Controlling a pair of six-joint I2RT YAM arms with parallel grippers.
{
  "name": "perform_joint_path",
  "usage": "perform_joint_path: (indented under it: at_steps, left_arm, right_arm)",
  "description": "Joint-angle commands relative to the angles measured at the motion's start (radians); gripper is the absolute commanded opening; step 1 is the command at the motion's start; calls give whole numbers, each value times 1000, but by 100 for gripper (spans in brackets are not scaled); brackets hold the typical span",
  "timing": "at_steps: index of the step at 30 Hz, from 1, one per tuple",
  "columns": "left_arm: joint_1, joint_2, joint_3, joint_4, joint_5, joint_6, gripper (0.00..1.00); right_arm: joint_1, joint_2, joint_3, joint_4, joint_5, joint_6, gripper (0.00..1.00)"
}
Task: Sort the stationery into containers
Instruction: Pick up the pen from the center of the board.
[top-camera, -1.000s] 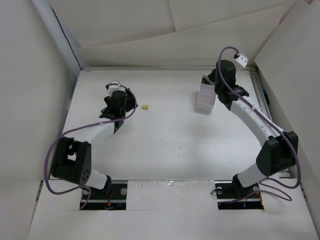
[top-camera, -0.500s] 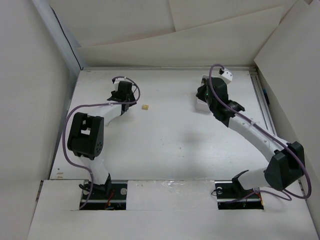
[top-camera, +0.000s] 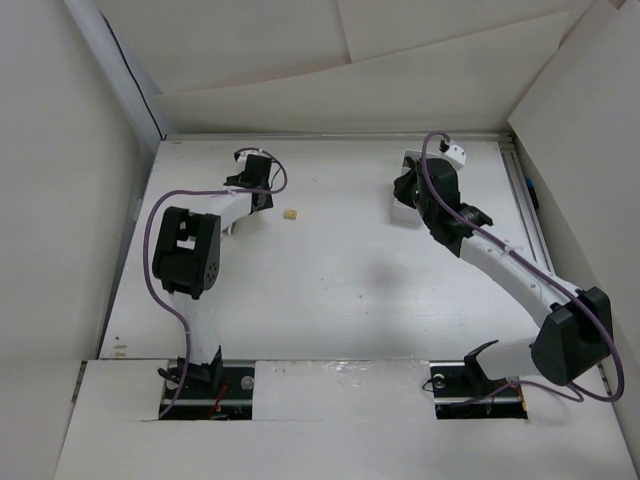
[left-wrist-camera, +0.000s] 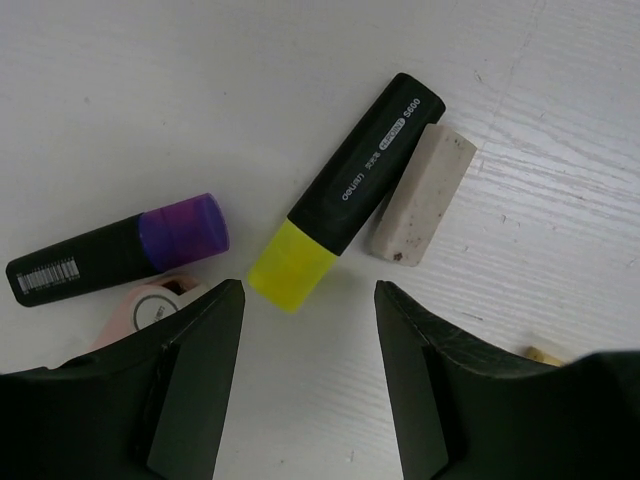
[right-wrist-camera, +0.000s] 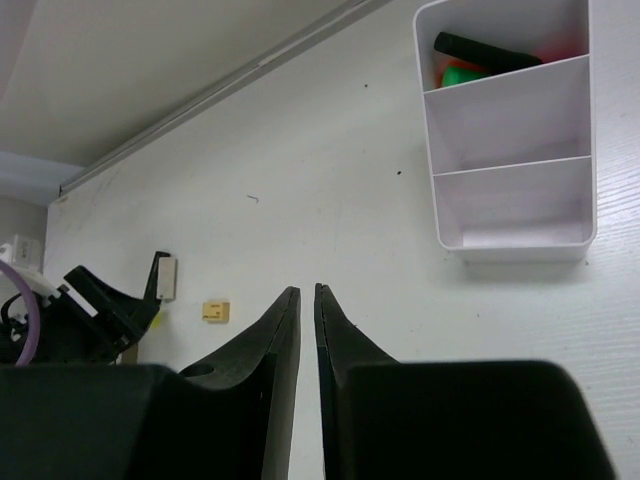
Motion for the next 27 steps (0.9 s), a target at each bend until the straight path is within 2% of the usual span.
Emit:
perform_joint_path:
  at_steps: [1,20,23,27]
  left_arm:
    - [5,30,70,-46,-25,56,52]
    - [24,126,156,-69,-1,113,52]
    - [24,126,145,-69,10,113,45]
    - [24,93,99,-57,32,102,37]
  right_arm:
    - [-16,-57,-7,56,-18,2,17]
    - [-25,-67,-25,65,-39,2,19]
    - [-25,-67,-25,65,-39,2,19]
    - [-25,-76,-25,65,-39,2,29]
